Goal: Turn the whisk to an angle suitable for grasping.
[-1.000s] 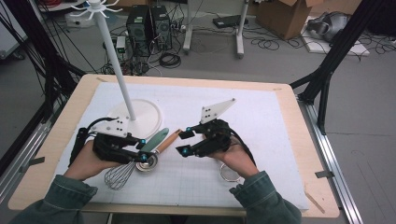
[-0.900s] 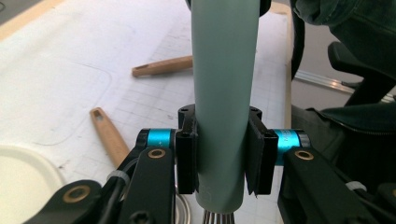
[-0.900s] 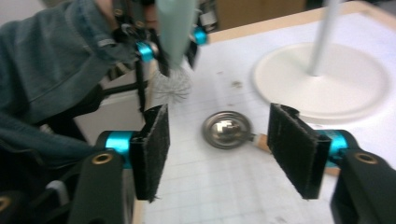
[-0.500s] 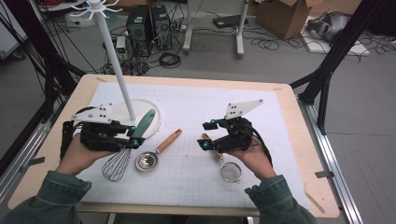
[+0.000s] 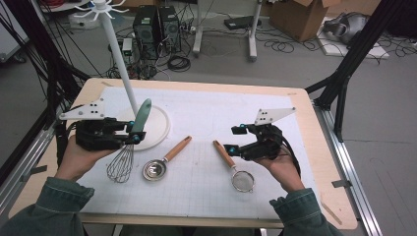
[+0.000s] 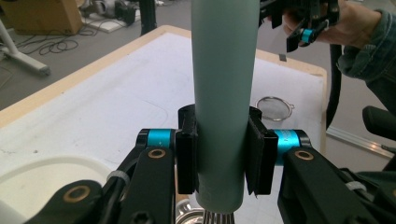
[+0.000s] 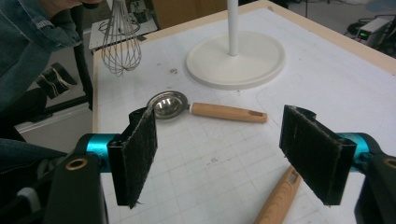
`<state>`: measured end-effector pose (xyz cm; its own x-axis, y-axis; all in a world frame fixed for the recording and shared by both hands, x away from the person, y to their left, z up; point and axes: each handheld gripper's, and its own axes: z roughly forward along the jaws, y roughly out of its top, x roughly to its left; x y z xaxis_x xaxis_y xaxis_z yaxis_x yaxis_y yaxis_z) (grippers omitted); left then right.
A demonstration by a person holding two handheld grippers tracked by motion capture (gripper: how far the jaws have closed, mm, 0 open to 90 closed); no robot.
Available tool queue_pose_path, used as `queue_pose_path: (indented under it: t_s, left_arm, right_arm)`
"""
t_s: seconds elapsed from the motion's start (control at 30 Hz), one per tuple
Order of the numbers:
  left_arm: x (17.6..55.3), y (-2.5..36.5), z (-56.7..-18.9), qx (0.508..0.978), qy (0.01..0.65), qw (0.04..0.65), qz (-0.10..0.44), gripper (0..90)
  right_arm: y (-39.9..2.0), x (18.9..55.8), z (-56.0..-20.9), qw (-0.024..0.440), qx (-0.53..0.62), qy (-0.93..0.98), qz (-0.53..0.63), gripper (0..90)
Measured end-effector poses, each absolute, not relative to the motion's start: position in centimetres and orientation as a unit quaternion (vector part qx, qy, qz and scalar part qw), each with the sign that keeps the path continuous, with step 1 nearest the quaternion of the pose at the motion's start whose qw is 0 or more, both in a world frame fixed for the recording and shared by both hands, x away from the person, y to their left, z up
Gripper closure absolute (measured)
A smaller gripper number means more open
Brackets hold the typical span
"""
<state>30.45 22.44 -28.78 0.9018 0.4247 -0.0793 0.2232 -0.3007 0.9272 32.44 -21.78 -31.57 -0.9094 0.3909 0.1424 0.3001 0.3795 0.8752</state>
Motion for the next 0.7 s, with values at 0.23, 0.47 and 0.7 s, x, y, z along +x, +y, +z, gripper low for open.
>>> queue_pose_path:
  t_s: [0.23,0.47,0.7]
  left_arm:
    - [30.6,23.1,-28.6,0.789,0.214,0.567,0.103,69.3]
    - [30.7,23.7,-28.3,0.772,0.226,0.581,0.123,69.3]
    - [30.9,24.2,-27.9,0.763,0.234,0.587,0.133,69.4]
  right_arm:
    - [-22.7,32.4,-32.0,0.048,0.224,0.83,0.509,25.0]
    - [-24.0,32.1,-32.4,0.055,0.237,0.83,0.502,24.9]
    - [-24.8,31.9,-32.5,0.058,0.245,0.828,0.501,24.9]
